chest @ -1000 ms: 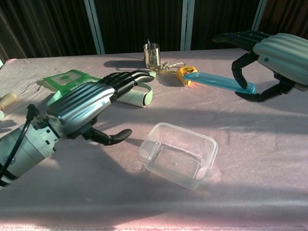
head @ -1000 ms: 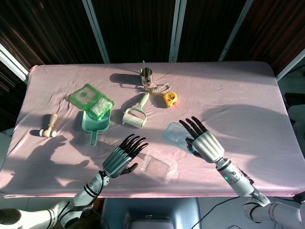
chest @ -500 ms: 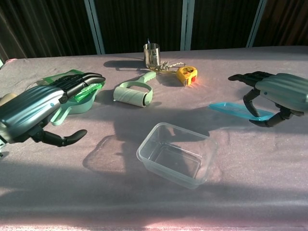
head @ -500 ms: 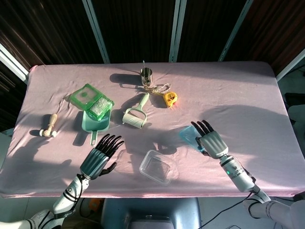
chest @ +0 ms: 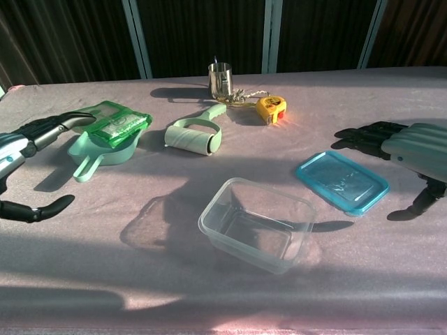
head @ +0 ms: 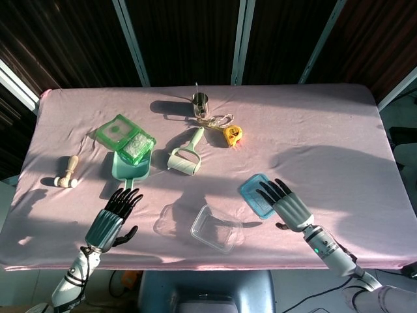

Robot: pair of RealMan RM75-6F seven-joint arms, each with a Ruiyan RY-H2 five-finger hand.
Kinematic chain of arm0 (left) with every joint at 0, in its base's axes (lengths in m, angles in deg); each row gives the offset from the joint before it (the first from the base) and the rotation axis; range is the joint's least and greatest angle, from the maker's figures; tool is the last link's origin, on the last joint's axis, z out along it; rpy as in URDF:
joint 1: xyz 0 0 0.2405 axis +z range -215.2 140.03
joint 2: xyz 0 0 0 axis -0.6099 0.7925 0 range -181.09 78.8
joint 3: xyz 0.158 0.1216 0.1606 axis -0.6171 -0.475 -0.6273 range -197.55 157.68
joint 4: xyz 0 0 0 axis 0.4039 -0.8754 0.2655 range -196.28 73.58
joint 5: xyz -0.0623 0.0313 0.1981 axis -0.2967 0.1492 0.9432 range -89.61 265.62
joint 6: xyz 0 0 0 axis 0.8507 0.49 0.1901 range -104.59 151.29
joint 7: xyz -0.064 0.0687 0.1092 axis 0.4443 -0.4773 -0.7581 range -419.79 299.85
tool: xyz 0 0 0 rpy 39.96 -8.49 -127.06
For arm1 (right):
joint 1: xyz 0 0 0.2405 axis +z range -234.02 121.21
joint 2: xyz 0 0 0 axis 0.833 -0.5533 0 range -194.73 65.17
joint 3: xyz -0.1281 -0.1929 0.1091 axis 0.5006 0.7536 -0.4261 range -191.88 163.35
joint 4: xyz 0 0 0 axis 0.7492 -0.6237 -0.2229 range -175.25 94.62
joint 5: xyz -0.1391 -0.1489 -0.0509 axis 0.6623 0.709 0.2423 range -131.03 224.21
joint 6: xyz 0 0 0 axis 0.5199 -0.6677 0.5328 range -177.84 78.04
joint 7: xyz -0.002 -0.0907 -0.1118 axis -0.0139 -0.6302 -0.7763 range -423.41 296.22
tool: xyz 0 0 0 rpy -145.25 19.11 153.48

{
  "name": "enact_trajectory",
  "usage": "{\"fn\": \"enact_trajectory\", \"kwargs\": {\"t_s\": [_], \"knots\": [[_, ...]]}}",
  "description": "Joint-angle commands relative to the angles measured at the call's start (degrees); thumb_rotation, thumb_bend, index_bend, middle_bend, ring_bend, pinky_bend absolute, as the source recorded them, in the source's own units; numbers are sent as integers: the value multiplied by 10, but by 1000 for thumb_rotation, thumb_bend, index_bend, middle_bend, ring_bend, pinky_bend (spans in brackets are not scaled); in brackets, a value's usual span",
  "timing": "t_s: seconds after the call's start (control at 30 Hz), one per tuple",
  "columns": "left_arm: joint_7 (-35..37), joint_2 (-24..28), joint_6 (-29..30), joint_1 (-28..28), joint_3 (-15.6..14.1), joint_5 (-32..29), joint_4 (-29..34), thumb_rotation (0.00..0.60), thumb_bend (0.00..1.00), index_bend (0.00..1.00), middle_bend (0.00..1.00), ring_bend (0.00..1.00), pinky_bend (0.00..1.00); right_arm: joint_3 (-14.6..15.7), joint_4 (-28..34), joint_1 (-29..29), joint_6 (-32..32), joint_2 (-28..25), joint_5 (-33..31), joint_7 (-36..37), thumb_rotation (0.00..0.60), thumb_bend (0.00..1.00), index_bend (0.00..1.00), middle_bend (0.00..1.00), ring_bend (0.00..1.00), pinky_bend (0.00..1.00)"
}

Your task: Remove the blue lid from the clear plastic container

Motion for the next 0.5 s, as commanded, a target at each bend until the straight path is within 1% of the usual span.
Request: {"fn": "enact_trajectory", "kwargs": {"t_s": [0.03, 0.07, 0.13, 0.17, 0.2, 0.27, 0.33, 0.4, 0.5], "knots": [[-88, 94, 4, 46, -23, -40, 99, 600, 326, 0, 0, 0, 0, 19, 139, -66, -67, -106, -23, -84, 600, 116, 0, 0, 0, 0], [-110, 114, 12, 61, -25, -56, 122, 600, 327, 0, 0, 0, 0, 23, 178, -88, -88, -132, -38, -111, 600, 116, 0, 0, 0, 0], [-138, 137, 30, 86, -27, -76, 144, 600, 329, 0, 0, 0, 0, 30, 231, -124, -126, -168, -59, -140, 600, 116, 0, 0, 0, 0], [-154, 147, 44, 103, -28, -89, 154, 600, 334, 0, 0, 0, 0, 34, 253, -148, -157, -185, -64, -144, 600, 117, 0, 0, 0, 0], [-163, 152, 57, 116, -28, -96, 159, 600, 342, 0, 0, 0, 0, 36, 261, -166, -182, -193, -64, -139, 600, 117, 0, 0, 0, 0], [-165, 152, 88, 142, -22, -104, 159, 600, 350, 0, 0, 0, 0, 37, 255, -204, -236, -201, -63, -111, 600, 117, 0, 0, 0, 0], [-187, 153, 103, 154, -20, -101, 153, 600, 353, 0, 0, 0, 0, 31, 243, -229, -267, -199, -71, -83, 600, 117, 0, 0, 0, 0], [-178, 152, 117, 161, -20, -80, 152, 600, 354, 0, 0, 0, 0, 28, 237, -241, -279, -205, -71, -75, 600, 118, 0, 0, 0, 0], [-163, 157, 111, 164, -27, -58, 150, 600, 356, 0, 0, 0, 0, 21, 235, -248, -281, -210, -71, -56, 600, 118, 0, 0, 0, 0]]}}
